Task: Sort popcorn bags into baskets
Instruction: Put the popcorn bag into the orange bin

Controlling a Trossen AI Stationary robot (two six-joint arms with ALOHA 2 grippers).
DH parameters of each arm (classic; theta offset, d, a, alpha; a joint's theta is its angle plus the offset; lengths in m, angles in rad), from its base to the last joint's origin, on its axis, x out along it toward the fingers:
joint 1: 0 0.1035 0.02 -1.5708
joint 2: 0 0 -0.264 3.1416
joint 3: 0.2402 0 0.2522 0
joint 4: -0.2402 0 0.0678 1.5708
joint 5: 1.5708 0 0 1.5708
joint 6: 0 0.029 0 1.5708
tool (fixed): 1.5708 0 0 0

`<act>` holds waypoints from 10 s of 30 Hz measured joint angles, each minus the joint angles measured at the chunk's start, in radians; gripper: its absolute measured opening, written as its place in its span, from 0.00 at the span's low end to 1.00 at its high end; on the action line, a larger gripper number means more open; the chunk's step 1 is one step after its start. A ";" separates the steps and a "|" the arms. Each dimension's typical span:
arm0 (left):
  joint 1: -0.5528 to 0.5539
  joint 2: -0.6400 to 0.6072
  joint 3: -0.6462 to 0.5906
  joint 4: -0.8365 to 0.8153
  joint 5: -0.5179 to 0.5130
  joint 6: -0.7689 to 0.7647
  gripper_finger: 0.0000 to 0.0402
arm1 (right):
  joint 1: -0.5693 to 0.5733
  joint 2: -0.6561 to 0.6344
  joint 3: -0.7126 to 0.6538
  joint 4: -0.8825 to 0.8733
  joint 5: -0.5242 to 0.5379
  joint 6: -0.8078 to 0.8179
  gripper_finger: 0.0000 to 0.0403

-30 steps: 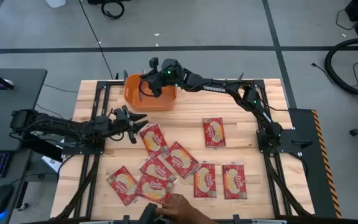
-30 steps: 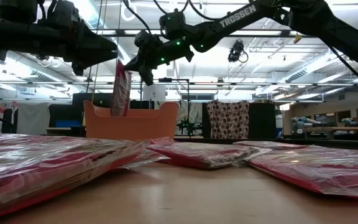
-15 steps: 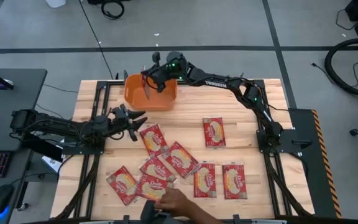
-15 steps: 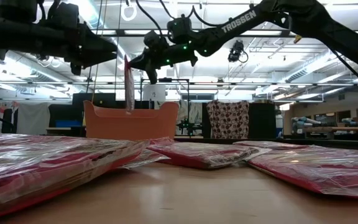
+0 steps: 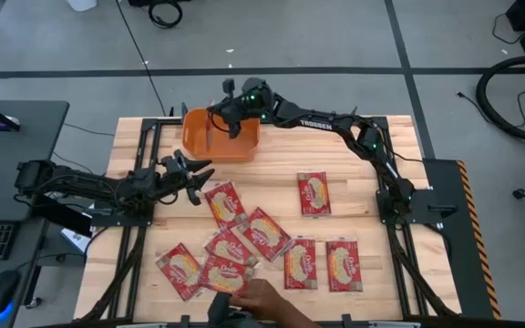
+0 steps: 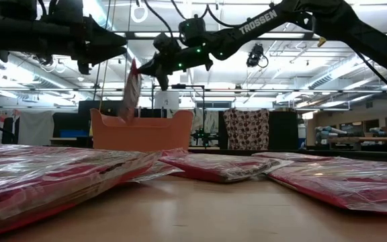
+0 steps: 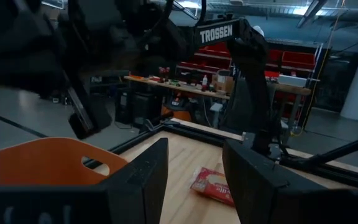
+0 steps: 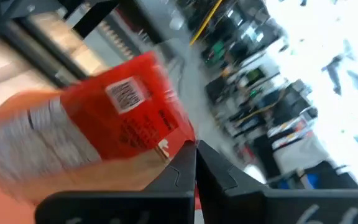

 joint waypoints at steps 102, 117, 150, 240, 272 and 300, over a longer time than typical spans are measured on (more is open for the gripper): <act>0.005 0.001 0.000 -0.074 -0.150 0.206 0.39 | 0.094 -0.101 -0.002 -0.682 0.451 0.172 0.31; 0.005 0.000 0.000 0.111 -0.154 0.240 0.39 | 0.339 -0.159 -0.141 -0.831 0.277 0.572 0.31; -0.030 0.000 0.000 -0.078 0.290 -0.011 0.39 | 0.409 -0.153 -0.480 -0.669 0.138 0.906 0.41; -0.030 0.034 0.001 -0.258 0.149 -0.044 0.41 | 0.401 -0.153 -0.167 -0.887 0.416 1.036 0.02; -0.030 0.047 0.001 -0.293 0.194 0.015 0.45 | 0.585 -0.147 -0.549 -0.203 0.501 0.998 0.64; -0.030 0.047 0.001 -0.294 0.194 0.042 0.45 | 0.509 -0.166 -0.758 -0.016 0.418 0.840 0.03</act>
